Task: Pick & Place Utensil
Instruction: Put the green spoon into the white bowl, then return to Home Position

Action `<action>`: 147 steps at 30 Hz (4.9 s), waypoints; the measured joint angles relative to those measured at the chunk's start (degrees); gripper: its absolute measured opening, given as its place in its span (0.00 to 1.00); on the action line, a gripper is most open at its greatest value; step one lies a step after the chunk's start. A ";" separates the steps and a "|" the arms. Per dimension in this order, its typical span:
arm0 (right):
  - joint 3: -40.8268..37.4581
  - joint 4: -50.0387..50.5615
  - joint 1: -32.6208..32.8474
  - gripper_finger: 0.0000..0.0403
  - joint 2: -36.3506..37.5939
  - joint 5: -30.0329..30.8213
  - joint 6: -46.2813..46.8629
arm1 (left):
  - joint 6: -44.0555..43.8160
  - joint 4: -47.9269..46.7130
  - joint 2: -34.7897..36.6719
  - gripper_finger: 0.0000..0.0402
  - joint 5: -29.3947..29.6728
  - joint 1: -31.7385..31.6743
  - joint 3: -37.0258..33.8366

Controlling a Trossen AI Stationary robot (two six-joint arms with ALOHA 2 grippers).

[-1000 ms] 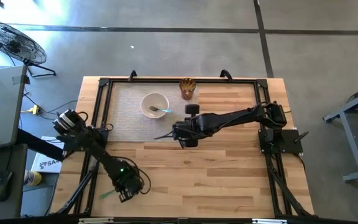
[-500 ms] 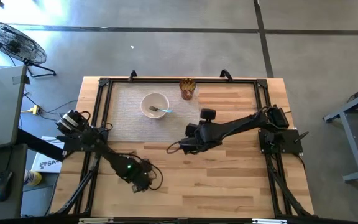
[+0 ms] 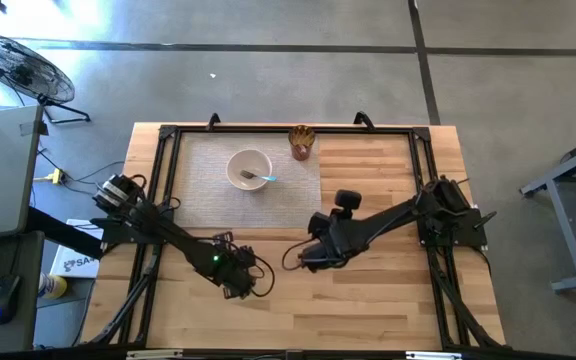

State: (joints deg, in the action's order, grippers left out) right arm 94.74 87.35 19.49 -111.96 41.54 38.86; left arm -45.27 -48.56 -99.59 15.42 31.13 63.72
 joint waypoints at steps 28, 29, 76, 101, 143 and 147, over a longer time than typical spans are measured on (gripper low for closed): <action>-14.74 -4.24 6.02 0.01 0.02 13.08 12.05 | 33.50 -17.03 7.07 0.02 -11.80 -52.07 17.99; -15.19 -5.77 5.93 0.00 0.02 13.44 11.29 | 34.07 -16.43 6.59 0.02 -12.24 -53.36 18.00; -15.67 -13.92 5.29 0.00 0.02 13.38 3.69 | 31.89 -10.46 -0.83 0.02 -13.97 -59.62 17.97; -15.74 -14.76 5.27 0.00 0.00 12.90 3.53 | 27.95 -5.26 -0.77 0.02 -15.32 -59.62 14.21; -15.78 -14.84 5.27 0.00 -0.02 12.88 3.60 | 31.30 -4.76 -0.77 0.23 -23.82 -65.00 14.21; -15.78 -14.89 5.24 0.00 -0.02 12.76 3.67 | 31.50 -4.51 -0.77 0.25 -22.48 -65.00 14.21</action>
State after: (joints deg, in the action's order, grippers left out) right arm 78.96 72.46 24.73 -111.98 54.30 42.52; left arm -13.77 -53.07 -100.36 -7.07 -33.87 77.93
